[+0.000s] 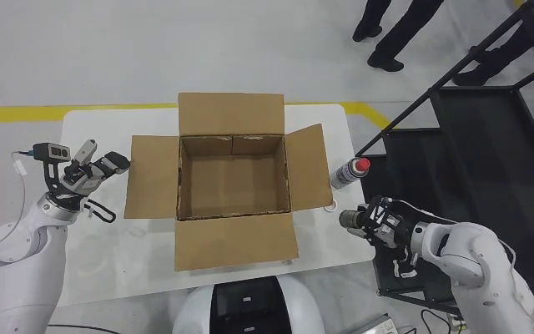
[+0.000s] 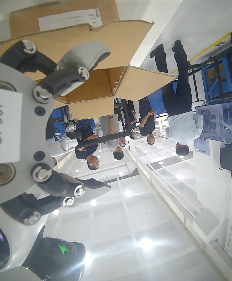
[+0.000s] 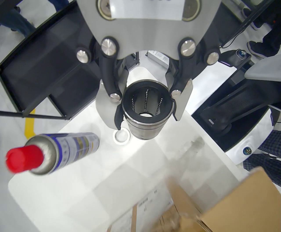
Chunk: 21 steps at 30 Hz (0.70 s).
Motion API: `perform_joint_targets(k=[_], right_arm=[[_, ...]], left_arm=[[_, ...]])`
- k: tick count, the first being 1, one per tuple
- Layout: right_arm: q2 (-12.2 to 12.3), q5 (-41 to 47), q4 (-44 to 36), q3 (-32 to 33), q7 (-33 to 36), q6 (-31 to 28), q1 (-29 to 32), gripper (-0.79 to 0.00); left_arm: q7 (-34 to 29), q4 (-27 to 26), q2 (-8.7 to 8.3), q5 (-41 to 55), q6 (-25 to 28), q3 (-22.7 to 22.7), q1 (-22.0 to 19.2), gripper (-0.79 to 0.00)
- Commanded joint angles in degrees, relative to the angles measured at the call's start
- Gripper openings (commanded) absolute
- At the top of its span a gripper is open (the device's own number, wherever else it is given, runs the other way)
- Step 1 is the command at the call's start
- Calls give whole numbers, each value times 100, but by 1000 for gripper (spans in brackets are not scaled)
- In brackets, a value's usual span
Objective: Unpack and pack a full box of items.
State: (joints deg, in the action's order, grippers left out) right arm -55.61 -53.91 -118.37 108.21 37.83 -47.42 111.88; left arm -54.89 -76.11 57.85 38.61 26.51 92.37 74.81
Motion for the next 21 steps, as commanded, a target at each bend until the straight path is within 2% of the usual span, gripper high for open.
perform_joint_targets(k=[1,7,10,21], right_arm=[[2,141,-228,107,-73,26,89,-785],[12,200,-786,212,-296,-4,214,-785],[6,173,-810,215,-496,57,244,-785],[6,173,-810,215,-496,57,244,-785]], left_arm=[[-1,0,0,13,0,0,0,0],[-1,0,0,13,0,0,0,0],[-1,0,0,13,0,0,0,0],[-1,0,0,13,0,0,0,0]])
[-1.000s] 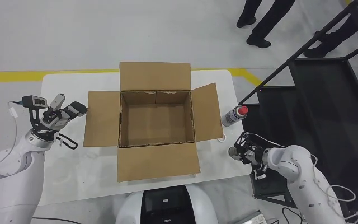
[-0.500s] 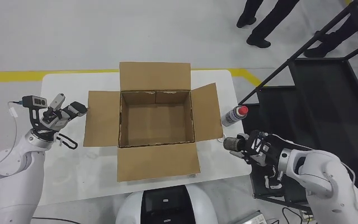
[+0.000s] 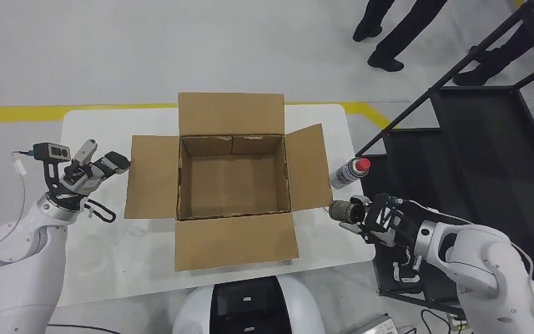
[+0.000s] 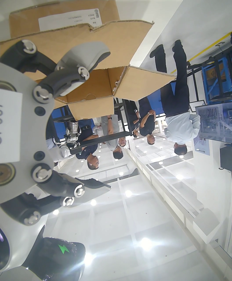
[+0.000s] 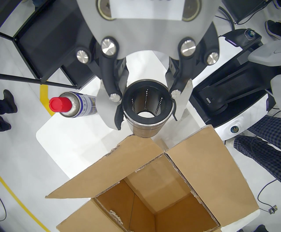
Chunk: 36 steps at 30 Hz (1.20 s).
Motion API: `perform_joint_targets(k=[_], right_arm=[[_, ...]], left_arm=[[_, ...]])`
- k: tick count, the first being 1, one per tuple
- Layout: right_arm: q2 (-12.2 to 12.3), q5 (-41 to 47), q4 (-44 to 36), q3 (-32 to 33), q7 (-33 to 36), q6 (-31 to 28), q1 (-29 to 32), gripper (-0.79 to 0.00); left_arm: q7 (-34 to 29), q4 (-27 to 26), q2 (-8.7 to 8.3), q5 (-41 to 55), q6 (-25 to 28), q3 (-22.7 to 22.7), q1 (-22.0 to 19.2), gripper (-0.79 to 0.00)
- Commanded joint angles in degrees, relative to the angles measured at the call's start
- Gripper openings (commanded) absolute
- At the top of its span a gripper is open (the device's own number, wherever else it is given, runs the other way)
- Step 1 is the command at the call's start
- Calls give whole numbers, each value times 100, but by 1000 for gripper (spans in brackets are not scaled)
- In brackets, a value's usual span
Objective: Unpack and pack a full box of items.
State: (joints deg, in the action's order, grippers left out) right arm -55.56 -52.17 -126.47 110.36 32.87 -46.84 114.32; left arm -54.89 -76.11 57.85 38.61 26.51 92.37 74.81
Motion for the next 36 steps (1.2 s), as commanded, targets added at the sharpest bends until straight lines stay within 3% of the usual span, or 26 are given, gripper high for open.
perform_joint_targets(k=[1,6,11,17,27,30,36], right_arm=[[0,0,0,0,0,0,0,-785],[-14,-15,-71,132,-338,287,-74,-785],[13,-131,-515,11,-471,172,-382,-785],[65,-425,-443,-1126,-69,368,-1538,-785],[-71,-342,961,-3365,334,825,-3554,-785],[-109,-59,1304,-3567,242,886,-3854,-785],[-109,-59,1304,-3567,242,886,-3854,-785]], left_arm=[[-1,0,0,13,0,0,0,0],[-1,0,0,13,0,0,0,0],[-1,0,0,13,0,0,0,0],[-1,0,0,13,0,0,0,0],[-1,0,0,13,0,0,0,0],[-1,0,0,13,0,0,0,0],[-1,0,0,13,0,0,0,0]])
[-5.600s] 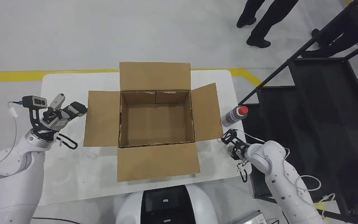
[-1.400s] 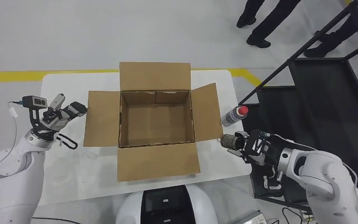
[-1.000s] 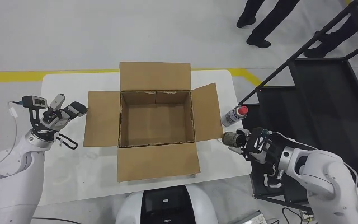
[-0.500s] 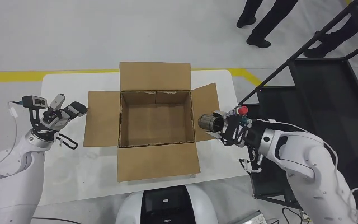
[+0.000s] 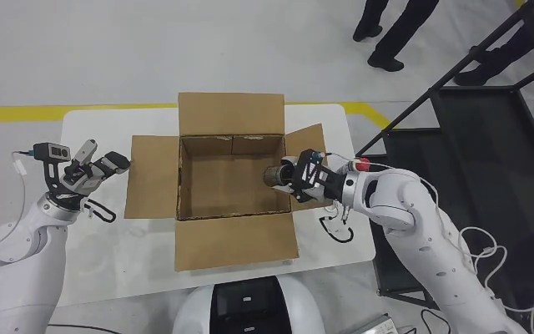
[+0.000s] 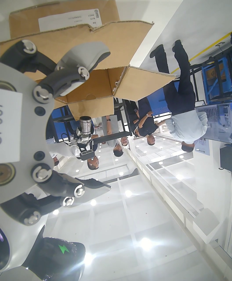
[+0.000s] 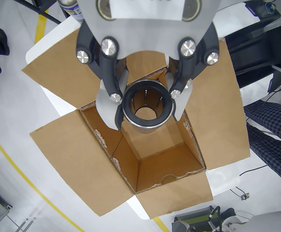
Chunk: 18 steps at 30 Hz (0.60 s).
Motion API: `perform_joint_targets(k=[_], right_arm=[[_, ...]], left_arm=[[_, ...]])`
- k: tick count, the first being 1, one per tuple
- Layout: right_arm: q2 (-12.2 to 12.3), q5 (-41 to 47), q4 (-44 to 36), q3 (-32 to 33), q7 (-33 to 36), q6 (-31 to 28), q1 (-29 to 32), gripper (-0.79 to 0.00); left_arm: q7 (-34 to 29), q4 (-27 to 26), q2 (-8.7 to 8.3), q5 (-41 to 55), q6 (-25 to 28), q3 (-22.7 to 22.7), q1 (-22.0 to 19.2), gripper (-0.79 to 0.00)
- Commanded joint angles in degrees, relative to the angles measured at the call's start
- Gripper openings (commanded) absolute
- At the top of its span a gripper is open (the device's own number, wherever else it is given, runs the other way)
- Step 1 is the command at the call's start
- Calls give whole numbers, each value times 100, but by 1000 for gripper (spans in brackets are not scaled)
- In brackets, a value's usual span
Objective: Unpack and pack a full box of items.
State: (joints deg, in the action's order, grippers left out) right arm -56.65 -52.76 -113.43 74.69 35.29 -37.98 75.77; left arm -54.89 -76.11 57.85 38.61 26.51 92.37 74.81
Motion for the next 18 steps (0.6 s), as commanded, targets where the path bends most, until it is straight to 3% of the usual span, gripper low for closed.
perform_joint_targets(k=[1,10,13,18], right_arm=[[0,0,0,0,1,0,0,-785],[-23,-81,90,-230,23,35,-108,-785],[-103,-50,391,-713,203,121,-597,-785],[-368,-241,1208,-1943,1081,474,-1781,-785]], left_arm=[[-1,0,0,13,0,0,0,0],[-1,0,0,13,0,0,0,0],[-1,0,0,13,0,0,0,0],[-1,0,0,13,0,0,0,0]])
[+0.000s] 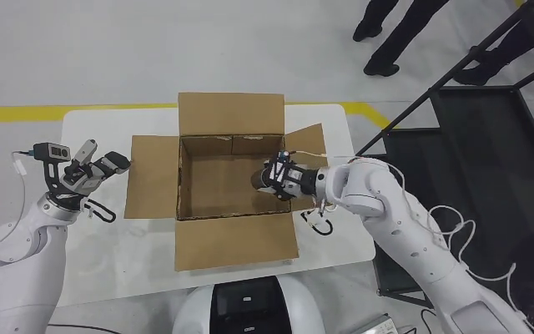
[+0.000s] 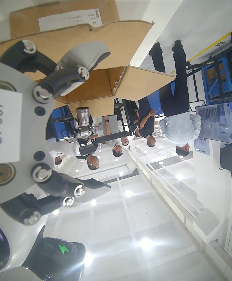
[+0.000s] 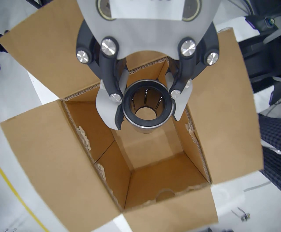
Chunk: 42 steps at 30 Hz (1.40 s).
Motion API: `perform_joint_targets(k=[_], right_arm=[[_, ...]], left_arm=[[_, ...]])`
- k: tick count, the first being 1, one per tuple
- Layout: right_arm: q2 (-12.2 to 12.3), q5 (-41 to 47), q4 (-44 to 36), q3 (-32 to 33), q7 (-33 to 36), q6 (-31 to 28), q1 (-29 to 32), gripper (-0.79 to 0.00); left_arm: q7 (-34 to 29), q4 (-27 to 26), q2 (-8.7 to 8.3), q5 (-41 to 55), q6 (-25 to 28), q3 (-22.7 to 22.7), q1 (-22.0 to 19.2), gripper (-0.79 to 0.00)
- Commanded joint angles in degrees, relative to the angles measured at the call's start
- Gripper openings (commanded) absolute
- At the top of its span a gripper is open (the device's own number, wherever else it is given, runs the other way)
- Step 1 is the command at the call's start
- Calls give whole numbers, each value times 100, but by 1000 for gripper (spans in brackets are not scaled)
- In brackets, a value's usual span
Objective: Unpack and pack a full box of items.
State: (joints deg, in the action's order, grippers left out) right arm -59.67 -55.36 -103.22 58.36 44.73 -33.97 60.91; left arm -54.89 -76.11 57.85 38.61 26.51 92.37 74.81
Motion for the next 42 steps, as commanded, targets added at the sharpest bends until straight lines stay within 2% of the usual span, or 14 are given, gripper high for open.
perform_joint_targets(k=[1,5,11,16,25,26,28,29,30,31,38,42], right_arm=[[-137,58,392,-549,198,127,-502,-785],[-449,-76,1117,-1499,615,397,-1250,-785],[-872,6,2208,-2266,286,913,-1798,-785],[-1014,112,2706,-2384,90,1000,-1910,-785],[-1134,97,3078,-2450,287,1040,-2011,-785],[-1151,102,3113,-2464,286,1038,-2015,-742],[-1183,104,3185,-2494,285,1017,-2027,-496],[-1198,101,3225,-2505,272,1009,-2030,-397],[-1211,100,3276,-2517,276,995,-2031,-105],[-1225,95,3309,-2524,270,986,-2040,0],[-1236,52,3267,-2417,151,836,-2034,0],[-1089,-353,2607,-2157,54,657,-1902,0]], left_arm=[[-1,0,0,13,0,0,0,0],[-1,0,0,13,0,0,0,0],[-1,0,0,13,0,0,0,0],[-1,0,0,13,0,0,0,0],[-1,0,0,13,0,0,0,0],[-1,0,0,13,0,0,0,0],[-1,0,0,13,0,0,0,0],[-1,0,0,13,0,0,0,0],[-1,0,0,13,0,0,0,0],[-1,0,0,13,0,0,0,0],[-1,0,0,13,0,0,0,0],[-1,0,0,13,0,0,0,0]])
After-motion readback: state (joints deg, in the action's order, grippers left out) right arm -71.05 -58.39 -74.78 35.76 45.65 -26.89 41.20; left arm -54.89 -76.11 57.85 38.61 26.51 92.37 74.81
